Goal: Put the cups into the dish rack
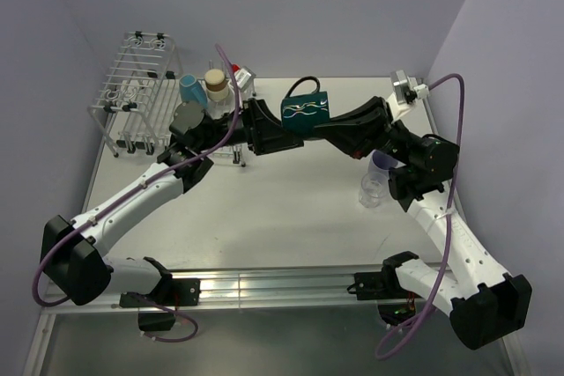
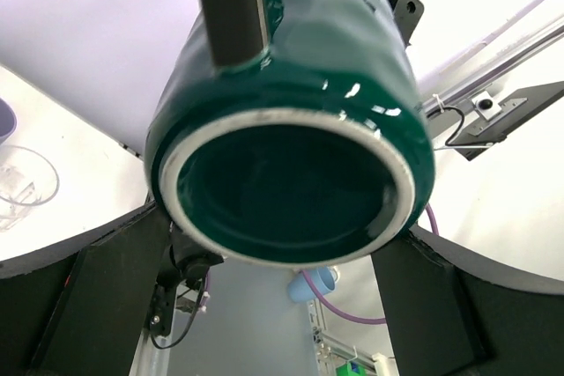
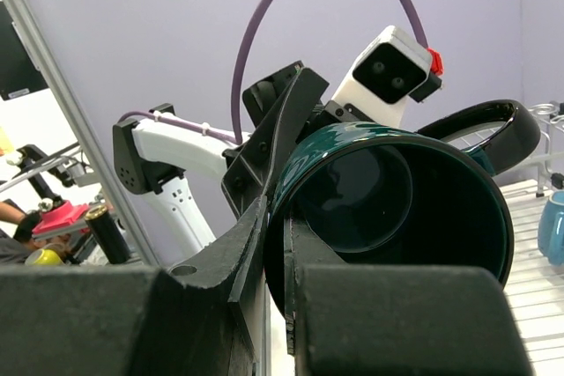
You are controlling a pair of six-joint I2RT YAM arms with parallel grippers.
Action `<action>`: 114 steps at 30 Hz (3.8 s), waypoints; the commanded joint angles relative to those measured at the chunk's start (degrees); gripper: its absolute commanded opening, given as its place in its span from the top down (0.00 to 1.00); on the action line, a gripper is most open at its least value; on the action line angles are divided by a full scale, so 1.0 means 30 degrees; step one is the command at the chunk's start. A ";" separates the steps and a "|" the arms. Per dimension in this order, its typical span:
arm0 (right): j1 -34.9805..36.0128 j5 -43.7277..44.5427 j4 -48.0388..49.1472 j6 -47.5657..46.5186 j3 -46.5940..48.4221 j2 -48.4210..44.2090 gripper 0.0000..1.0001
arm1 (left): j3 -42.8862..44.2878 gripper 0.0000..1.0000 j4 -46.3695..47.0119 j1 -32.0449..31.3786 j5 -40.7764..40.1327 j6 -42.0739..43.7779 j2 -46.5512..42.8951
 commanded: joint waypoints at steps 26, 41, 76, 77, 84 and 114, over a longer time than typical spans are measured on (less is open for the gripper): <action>0.1154 0.0988 0.0275 -0.1492 -0.0561 -0.0609 1.00 | 0.1816 0.01 -0.0369 0.0104 -0.1496 0.1259 -0.0932; 0.1184 0.0930 0.0305 -0.1257 -0.0649 -0.0434 1.00 | 0.1347 0.01 0.0305 0.0544 -0.1644 0.1084 -0.1283; 0.2356 0.1163 -0.7134 -0.7115 0.0405 -0.1225 1.00 | 0.1375 0.01 -0.0895 0.0690 -0.1966 0.1757 -0.1693; 0.2327 0.1193 -0.7282 -0.7291 0.0434 -0.1254 1.00 | 0.1375 0.01 -0.0953 0.0690 -0.1937 0.1844 -0.1752; 0.2327 0.0872 -0.7342 -0.7264 0.0405 -0.1196 1.00 | 0.1258 0.01 -0.1219 0.0837 -0.1995 0.2080 -0.2016; 0.2356 0.2599 -0.8747 -0.7966 0.0756 -0.0931 0.59 | 0.0496 1.00 0.0190 0.1598 -0.1526 0.1463 -0.2455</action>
